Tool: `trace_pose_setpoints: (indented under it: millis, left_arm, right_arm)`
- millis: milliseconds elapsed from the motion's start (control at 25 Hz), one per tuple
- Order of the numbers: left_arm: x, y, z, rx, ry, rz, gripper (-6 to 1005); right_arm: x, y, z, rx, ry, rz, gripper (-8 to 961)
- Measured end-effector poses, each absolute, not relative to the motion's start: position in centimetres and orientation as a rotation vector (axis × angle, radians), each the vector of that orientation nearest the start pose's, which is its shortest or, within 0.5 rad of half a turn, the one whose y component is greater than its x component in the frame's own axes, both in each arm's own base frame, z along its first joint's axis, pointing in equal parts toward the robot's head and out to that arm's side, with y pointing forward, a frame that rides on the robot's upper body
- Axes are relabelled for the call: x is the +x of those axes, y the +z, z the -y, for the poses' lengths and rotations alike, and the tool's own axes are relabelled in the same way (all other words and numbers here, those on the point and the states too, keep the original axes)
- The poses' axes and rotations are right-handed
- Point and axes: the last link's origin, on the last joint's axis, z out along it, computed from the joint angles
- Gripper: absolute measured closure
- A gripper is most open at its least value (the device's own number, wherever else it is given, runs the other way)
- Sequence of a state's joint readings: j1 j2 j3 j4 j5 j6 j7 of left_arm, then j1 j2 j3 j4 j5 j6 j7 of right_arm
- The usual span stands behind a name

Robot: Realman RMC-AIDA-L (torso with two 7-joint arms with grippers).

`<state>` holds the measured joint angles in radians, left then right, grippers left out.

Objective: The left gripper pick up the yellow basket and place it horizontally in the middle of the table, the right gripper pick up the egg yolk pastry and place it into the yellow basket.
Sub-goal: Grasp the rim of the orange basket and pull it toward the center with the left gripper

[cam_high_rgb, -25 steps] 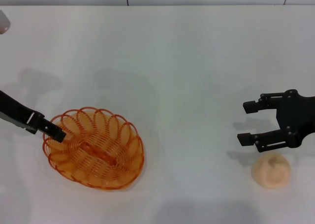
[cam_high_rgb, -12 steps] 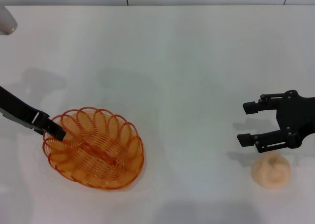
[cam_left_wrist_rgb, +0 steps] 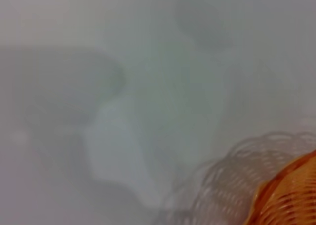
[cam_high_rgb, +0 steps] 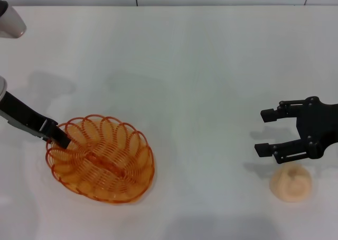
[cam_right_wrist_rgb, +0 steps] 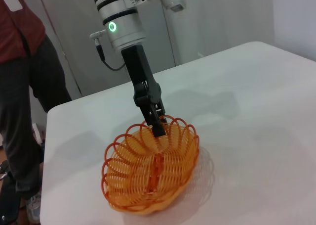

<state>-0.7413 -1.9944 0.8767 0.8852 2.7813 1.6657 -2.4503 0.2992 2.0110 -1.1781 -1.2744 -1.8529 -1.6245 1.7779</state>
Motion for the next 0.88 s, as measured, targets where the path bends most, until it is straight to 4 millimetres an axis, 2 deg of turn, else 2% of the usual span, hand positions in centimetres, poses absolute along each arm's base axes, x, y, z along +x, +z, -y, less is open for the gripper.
trace_pose_setpoints:
  millis: [240, 880]
  left_arm:
    - [-26.83, 4.53, -36.27, -2.42, 0.539, 1.509, 625]
    - [-26.17, 3.86, -36.29, -2.465, 0.552, 1.473, 625]
  right_arm:
    - [21.56, 3.79, -29.77, -2.933, 0.407, -0.464, 137]
    - [21.56, 3.89, -29.75, -2.931, 0.415, -0.466, 137]
